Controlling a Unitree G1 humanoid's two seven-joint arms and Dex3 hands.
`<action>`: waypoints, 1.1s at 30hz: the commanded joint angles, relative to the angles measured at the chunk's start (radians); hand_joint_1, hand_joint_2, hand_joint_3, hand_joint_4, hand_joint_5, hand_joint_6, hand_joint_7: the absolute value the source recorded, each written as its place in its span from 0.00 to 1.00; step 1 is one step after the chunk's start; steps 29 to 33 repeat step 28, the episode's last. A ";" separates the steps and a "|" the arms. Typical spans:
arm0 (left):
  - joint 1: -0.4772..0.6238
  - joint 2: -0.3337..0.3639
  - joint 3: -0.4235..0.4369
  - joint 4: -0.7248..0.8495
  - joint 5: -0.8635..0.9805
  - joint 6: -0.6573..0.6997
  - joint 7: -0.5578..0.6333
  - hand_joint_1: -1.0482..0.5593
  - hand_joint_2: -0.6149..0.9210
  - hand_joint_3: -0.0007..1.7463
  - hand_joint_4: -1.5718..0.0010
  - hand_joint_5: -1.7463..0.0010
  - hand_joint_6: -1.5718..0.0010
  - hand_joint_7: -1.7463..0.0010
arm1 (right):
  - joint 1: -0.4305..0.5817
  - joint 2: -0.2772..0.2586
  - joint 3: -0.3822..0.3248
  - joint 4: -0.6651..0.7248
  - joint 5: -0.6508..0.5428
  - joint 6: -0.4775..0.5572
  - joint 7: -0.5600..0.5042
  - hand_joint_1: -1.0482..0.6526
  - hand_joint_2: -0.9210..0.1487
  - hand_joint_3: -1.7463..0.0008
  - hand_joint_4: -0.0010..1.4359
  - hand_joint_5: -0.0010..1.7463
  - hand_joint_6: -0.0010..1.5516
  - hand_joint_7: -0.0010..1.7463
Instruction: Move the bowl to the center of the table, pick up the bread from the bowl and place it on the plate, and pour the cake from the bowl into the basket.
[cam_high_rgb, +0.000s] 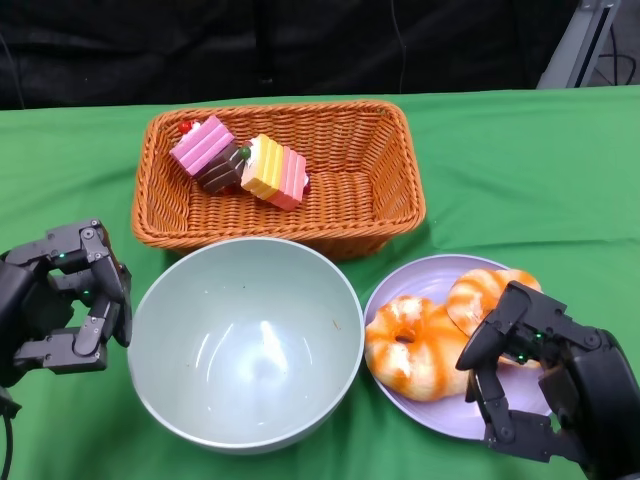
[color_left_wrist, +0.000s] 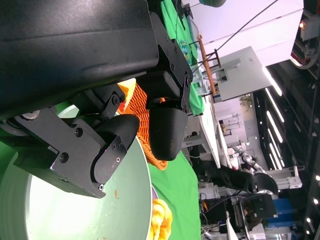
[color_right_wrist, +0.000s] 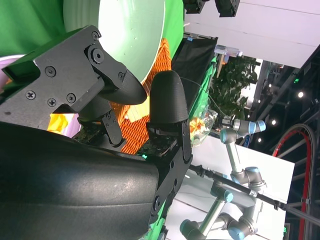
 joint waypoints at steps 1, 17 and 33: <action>0.018 0.013 0.010 -0.014 -0.013 0.014 -0.002 0.67 0.69 0.85 0.42 0.00 0.53 0.06 | 0.006 -0.004 -0.010 -0.022 0.017 0.012 0.003 0.54 0.41 0.26 0.54 1.00 0.39 0.92; 0.015 0.015 0.015 -0.007 -0.007 0.007 0.003 0.66 0.71 0.81 0.43 0.00 0.52 0.09 | 0.010 -0.002 -0.011 -0.041 0.020 0.039 0.007 0.54 0.42 0.25 0.54 1.00 0.40 0.91; 0.012 0.013 0.014 -0.003 -0.006 0.006 0.004 0.66 0.70 0.82 0.43 0.00 0.52 0.08 | 0.007 0.001 -0.008 -0.041 0.010 0.038 0.002 0.55 0.42 0.25 0.54 1.00 0.40 0.90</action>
